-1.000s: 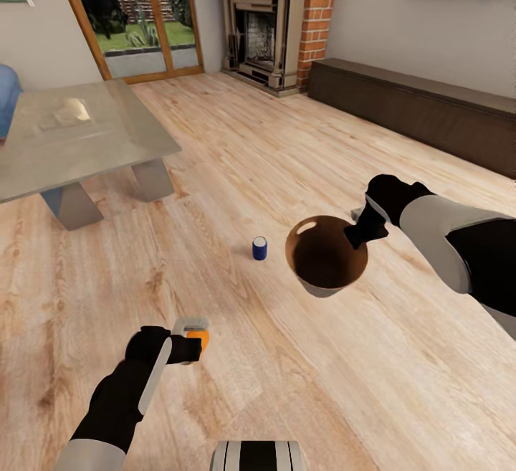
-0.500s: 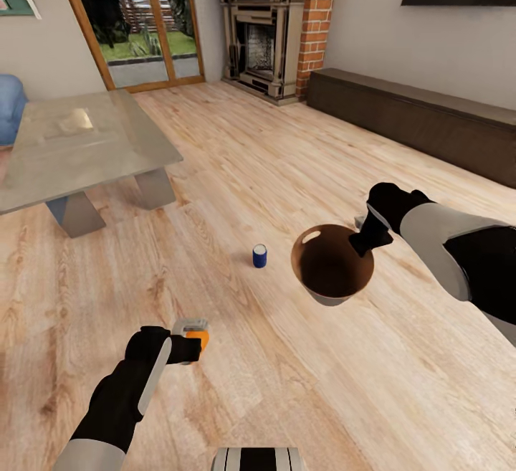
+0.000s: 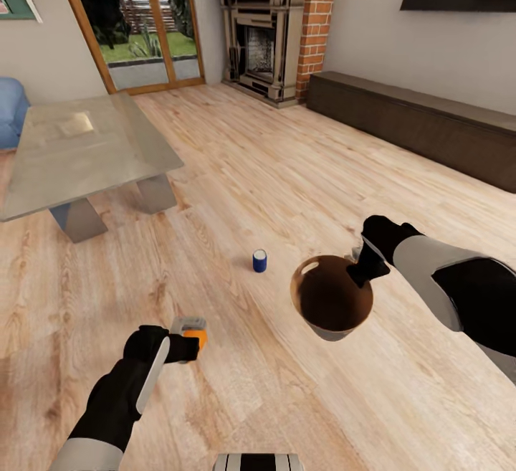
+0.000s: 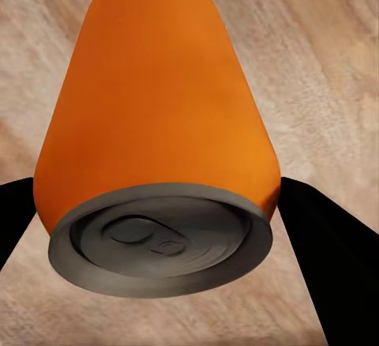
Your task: Put the three can of soda from the living room inside the tash can in the kitchen.
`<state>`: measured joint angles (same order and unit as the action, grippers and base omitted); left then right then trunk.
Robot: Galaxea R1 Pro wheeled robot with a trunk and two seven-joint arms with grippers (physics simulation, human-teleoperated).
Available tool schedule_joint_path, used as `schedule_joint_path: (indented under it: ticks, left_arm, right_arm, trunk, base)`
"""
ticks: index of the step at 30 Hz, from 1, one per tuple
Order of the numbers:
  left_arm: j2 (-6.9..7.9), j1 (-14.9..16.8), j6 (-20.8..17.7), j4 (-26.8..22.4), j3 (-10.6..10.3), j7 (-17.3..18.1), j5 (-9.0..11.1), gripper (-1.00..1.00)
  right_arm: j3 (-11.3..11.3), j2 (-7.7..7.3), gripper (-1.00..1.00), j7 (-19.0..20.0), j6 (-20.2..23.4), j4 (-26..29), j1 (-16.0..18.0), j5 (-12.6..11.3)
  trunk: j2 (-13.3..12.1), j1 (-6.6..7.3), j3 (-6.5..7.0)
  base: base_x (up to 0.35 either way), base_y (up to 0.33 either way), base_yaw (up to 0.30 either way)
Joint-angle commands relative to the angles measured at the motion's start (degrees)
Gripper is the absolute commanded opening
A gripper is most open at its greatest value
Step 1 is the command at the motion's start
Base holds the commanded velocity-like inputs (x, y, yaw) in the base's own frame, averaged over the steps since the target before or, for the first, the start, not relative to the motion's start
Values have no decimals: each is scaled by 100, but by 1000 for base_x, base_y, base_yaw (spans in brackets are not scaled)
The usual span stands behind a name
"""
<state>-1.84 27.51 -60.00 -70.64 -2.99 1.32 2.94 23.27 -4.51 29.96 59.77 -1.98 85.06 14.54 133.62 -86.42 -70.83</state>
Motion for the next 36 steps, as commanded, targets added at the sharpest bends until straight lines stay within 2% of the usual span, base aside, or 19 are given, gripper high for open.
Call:
schedule_joint_path:
  ticks: [1, 5, 9, 11, 13, 16, 17, 19, 20, 21, 23, 24, 25, 26, 27, 31, 33, 35, 36]
  left_arm:
    - [10, 12, 0, -7, 0, 0, -3, -100]
    - [201, 152, 0, 10, 0, 12, 9, -100]
    - [545, 309, 0, 61, 1, 45, 26, -100]
    - [648, 389, 0, 103, 1, 93, 28, -100]
    - [808, 531, 0, 252, 1, 235, 30, -100]
    - [1083, 806, 0, 601, 0, 655, 29, -100]
    - [1260, 974, 0, 842, 0, 1010, 27, -100]
    - [1450, 1174, 0, 1124, -1, 1450, 24, -100]
    - [1626, 1391, 0, 1426, -17, 1934, 15, -100]
    - [1760, 1601, 0, 1729, -81, 2402, 0, -100]
    - [1935, 1974, 0, 2231, -377, 3188, -17, -100]
    - [1982, 2131, 0, 2417, -609, 3525, -21, -100]
    - [1998, 2206, 0, 2492, -738, 3686, -22, -100]
    - [2040, 2451, 0, 2679, -1203, 4329, -25, -100]
    - [2052, 2532, 0, 2723, -1346, 4654, -27, -100]
    - [2085, 2642, 0, 2753, -1546, 5613, -37, -100]
    - [2092, 2661, 0, 2735, -1647, 5985, -41, -100]
    - [2092, 2668, 0, 2714, -1740, 6181, -40, -100]
    - [2091, 2673, 0, 2665, -1814, 6339, -39, -100]
  right_arm:
    - [-76, 2, -100, 19, 23, 7, -52, -101]
    - [-80, 8, -100, 14, 23, 32, -324, -106]
    - [-95, 6, -100, 8, 6, 45, -652, -108]
    - [-101, 5, -100, 9, -74, 46, -746, -112]
    - [-107, 4, -100, 6, -183, 44, -873, -115]
    - [-114, 3, -100, 3, -316, 46, -1051, -116]
    - [-120, 0, -100, 3, -380, 47, -1122, -119]
    - [-125, -2, -100, 5, -424, 48, -1171, -121]
    - [-130, -3, -100, 10, -452, 45, -1204, -126]
    - [-130, -3, -100, 16, -471, 43, -1229, -130]
    - [-139, 1, -100, 18, -494, 52, -1308, -133]
    - [-142, 2, -100, 21, -500, 73, -1339, -134]
    - [-143, 0, -100, 23, -502, 91, -1351, -134]
    - [-147, -3, -100, 26, -507, 177, -1408, -137]
    - [-150, -4, -100, 26, -508, 226, -1471, -139]
    - [-160, -5, -100, 25, -510, 467, -1635, -143]
    - [-166, -6, -100, 22, -510, 561, -1696, -145]
    - [-200, -3, -100, 21, -510, 598, -1720, -145]
    - [-284, -2, -100, 8, -507, 622, -1741, -144]
  trunk:
    - [-41, 23, 19]
    - [-202, 111, 91]
    - [-362, 199, 163]
    - [-442, 243, 199]
    - [-522, 287, 235]
    - [-643, 353, 289]
    - [-683, 375, 307]
    - [-763, 419, 343]
    - [-803, 441, 360]
    - [-843, 463, 378]
    - [-924, 507, 414]
    - [-964, 529, 432]
    - [-1004, 551, 450]
    - [-1044, 572, 468]
    - [-1084, 594, 486]
    - [-1244, 682, 558]
    - [-1325, 726, 594]
    - [-1405, 770, 630]
    - [-1445, 792, 648]
  base:
    - [0, 0, 0]
    - [0, 0, 0]
    - [0, 0, 0]
    - [0, 0, 0]
    - [0, 0, 0]
    - [0, 0, 0]
    - [0, 0, 0]
    - [0, 0, 0]
    - [0, 0, 0]
    - [0, 0, 0]
    - [0, 0, 0]
    - [0, 0, 0]
    - [0, 0, 0]
    - [0, 0, 0]
    - [0, 0, 0]
    - [0, 0, 0]
    - [0, 0, 0]
    - [0, 0, 0]
    - [0, 0, 0]
